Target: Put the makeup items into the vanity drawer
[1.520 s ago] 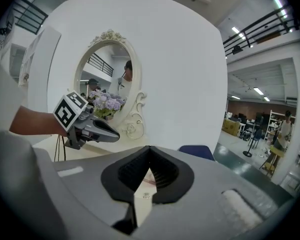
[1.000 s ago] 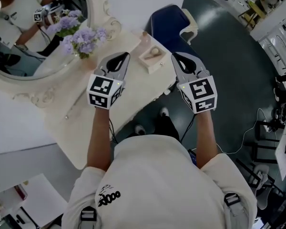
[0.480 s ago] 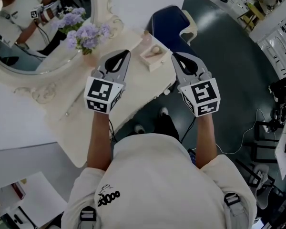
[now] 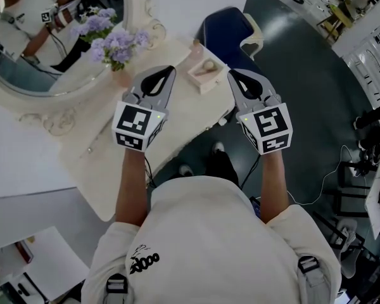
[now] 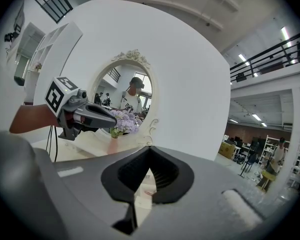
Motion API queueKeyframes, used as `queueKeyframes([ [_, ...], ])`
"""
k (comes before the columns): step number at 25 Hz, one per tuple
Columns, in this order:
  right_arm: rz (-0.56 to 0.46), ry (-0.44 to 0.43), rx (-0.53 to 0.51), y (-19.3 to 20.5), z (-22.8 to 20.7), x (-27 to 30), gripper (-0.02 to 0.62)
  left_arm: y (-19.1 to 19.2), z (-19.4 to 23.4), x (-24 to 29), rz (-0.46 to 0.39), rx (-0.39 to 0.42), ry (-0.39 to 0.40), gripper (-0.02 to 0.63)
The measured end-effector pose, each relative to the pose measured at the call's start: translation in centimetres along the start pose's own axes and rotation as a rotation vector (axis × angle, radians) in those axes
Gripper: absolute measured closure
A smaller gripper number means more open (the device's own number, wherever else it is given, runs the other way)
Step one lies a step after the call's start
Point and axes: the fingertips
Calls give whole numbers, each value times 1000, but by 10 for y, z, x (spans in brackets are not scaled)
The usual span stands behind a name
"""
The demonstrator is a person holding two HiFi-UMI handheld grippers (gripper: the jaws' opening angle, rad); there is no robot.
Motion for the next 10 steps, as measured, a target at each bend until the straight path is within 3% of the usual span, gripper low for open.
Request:
queueKeyframes([
  [10,10,-9,13,5,5,6,592,4,0,1,3,1,18,589],
])
Point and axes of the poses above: the fingertips, and each gripper's own axes: x forward along the fingers, z to its left, y out of its underside, and after that the axes turned 11 degrees about z, right-handed
